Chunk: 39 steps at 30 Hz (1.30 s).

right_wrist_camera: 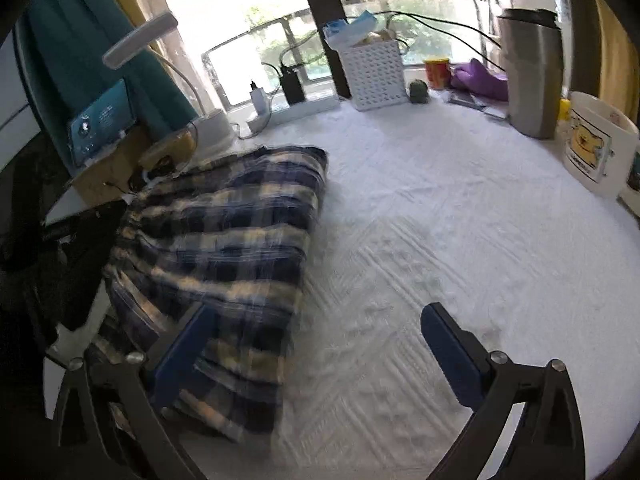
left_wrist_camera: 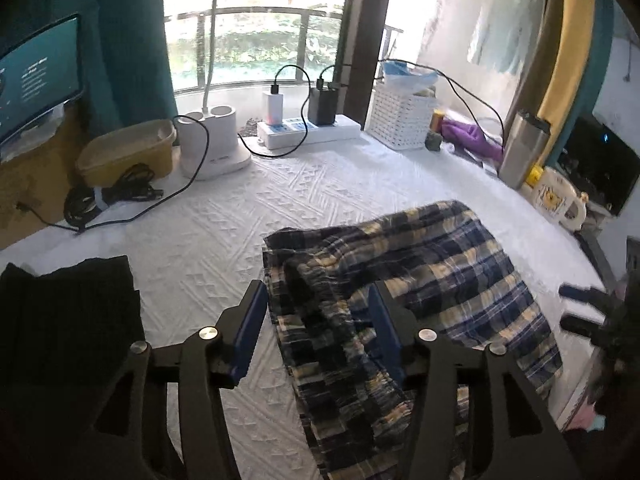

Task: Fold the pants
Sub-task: 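Pinch and straighten the folded pants edge with the right tool, then open it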

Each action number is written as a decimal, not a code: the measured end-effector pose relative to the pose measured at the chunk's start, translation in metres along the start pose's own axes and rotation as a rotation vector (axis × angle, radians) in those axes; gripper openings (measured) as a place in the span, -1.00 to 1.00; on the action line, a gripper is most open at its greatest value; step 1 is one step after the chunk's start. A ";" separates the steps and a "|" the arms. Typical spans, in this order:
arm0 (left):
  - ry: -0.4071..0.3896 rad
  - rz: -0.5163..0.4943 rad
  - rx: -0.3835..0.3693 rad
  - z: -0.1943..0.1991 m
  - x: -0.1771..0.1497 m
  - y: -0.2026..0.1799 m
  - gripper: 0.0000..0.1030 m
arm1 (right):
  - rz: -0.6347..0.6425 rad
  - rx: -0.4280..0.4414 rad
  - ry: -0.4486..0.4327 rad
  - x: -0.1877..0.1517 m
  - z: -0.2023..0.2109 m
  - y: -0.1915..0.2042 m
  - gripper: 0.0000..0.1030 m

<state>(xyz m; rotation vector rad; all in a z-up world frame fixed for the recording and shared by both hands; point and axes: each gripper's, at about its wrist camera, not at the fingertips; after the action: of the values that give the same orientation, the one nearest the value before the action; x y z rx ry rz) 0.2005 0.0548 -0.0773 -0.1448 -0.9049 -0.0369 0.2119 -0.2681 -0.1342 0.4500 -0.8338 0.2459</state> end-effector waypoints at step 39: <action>0.117 -0.019 -0.003 -0.048 -0.024 -0.006 -0.17 | 0.085 -0.086 0.095 0.036 -0.077 0.003 -0.63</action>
<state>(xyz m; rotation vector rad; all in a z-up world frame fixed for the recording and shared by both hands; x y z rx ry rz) 0.2224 0.0417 -0.1243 -0.1349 -0.7896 -0.0639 0.2844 -0.2281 -0.1514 0.3207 -0.7685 0.3062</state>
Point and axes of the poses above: each gripper's, at about its wrist camera, not at the fingertips, and z roughly against the way its jaws point, y to its left, x to its top, and after that the axes turned 7 degrees about -y, right-handed
